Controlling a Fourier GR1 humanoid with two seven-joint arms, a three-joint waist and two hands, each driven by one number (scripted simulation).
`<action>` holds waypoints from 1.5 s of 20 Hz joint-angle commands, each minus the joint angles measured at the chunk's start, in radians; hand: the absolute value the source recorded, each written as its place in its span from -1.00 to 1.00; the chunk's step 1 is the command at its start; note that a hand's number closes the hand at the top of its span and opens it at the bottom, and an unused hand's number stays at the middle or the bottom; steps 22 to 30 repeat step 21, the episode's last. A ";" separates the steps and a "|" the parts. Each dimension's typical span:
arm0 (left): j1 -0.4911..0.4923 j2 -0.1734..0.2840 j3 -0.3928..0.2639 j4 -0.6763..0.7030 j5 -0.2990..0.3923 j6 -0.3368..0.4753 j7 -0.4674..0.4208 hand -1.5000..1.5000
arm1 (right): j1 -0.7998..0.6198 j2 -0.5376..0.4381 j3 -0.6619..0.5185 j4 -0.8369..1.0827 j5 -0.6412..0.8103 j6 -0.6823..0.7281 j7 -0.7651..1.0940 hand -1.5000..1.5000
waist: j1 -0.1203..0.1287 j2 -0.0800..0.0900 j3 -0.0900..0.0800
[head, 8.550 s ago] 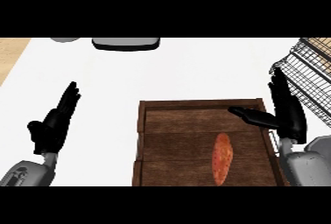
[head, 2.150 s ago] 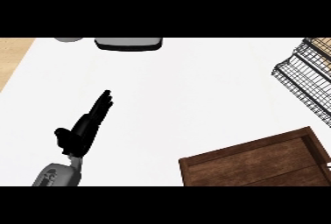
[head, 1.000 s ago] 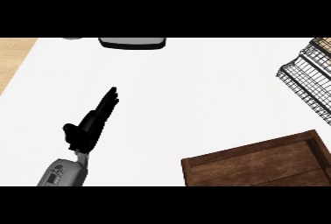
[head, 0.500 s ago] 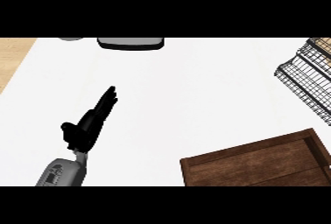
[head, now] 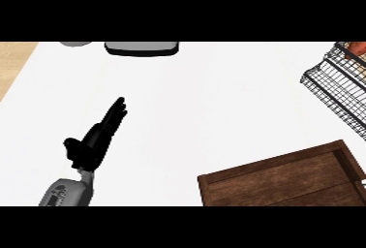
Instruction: Pick the sweet potato from the tray and place it in the tiered basket
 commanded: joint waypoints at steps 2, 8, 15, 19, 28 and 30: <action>0.018 0.009 0.007 -0.020 0.008 -0.014 0.002 0.00 | 0.065 -0.083 0.022 -0.040 0.072 -0.187 -0.004 -1.00 | -0.015 -0.006 -0.001; -0.015 0.011 0.037 0.011 0.012 -0.007 0.016 0.00 | 0.181 -0.194 -0.056 -0.114 0.047 -0.326 -0.069 -1.00 | -0.038 -0.010 0.000; 0.060 0.039 0.061 -0.039 0.018 -0.009 0.007 0.00 | 0.437 -0.282 -0.273 -0.285 -0.156 -0.209 -0.178 -1.00 | -0.074 -0.024 -0.001; 0.077 0.008 0.050 -0.039 0.013 0.006 0.000 0.00 | 0.653 -0.334 -0.394 -0.348 -0.241 -0.052 -0.189 -1.00 | -0.087 -0.024 -0.001; 0.084 0.030 0.066 -0.019 0.005 0.000 -0.022 0.00 | 0.768 -0.331 -0.487 -0.325 -0.298 0.043 -0.264 -1.00 | -0.101 -0.024 0.000; 0.084 0.030 0.066 -0.019 0.005 0.000 -0.022 0.00 | 0.768 -0.331 -0.487 -0.325 -0.298 0.043 -0.264 -1.00 | -0.101 -0.024 0.000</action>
